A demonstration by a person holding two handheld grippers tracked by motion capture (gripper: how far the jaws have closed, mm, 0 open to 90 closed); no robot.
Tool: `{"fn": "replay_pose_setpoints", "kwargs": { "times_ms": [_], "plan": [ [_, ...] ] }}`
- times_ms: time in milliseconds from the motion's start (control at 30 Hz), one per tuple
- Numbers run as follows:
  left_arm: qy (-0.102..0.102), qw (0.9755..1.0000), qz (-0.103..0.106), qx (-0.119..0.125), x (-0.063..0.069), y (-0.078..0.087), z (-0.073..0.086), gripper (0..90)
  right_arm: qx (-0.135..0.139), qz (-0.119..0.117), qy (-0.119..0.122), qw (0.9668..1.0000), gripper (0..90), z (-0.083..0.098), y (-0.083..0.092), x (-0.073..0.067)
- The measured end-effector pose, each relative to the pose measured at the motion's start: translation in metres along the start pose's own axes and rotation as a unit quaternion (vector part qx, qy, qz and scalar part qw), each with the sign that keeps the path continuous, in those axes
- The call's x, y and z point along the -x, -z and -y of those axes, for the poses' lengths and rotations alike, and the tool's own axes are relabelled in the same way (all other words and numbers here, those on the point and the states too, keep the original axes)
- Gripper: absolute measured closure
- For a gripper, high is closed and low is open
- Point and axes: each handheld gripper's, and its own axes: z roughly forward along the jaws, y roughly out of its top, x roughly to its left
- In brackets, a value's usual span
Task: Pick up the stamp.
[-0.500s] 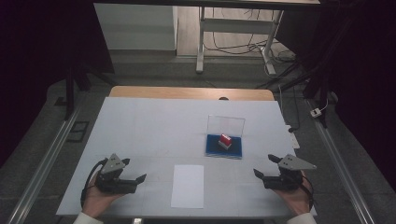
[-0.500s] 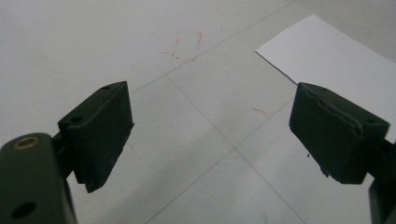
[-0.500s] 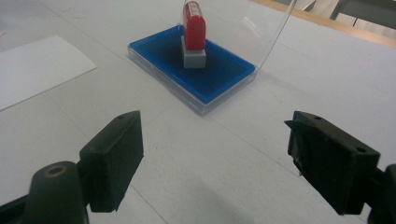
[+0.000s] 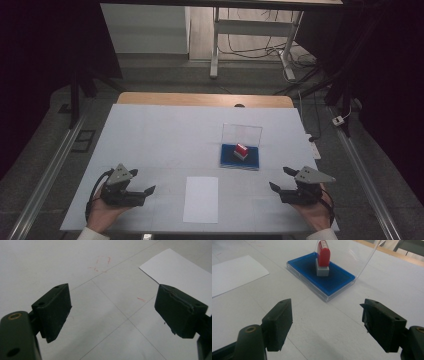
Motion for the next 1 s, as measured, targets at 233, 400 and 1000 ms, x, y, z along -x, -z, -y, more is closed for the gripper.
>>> {"fn": "replay_pose_setpoints", "kwargs": {
  "times_ms": [233,400,1000],
  "plan": [
    [-0.002,1.0,0.0,-0.002,-0.001,0.0,-0.001,14.8,0.003,-0.005,-0.002,1.0,25.6,-0.002,0.001,0.0],
    [-0.003,1.0,0.001,-0.002,-0.001,0.0,-0.002,15.1,0.004,-0.006,-0.004,1.0,26.4,-0.005,0.001,0.0],
    [-0.006,1.0,0.003,-0.003,0.0,0.001,-0.003,15.8,-0.005,-0.034,-0.001,0.9994,28.8,-0.043,0.001,-0.001]
  ]
}}
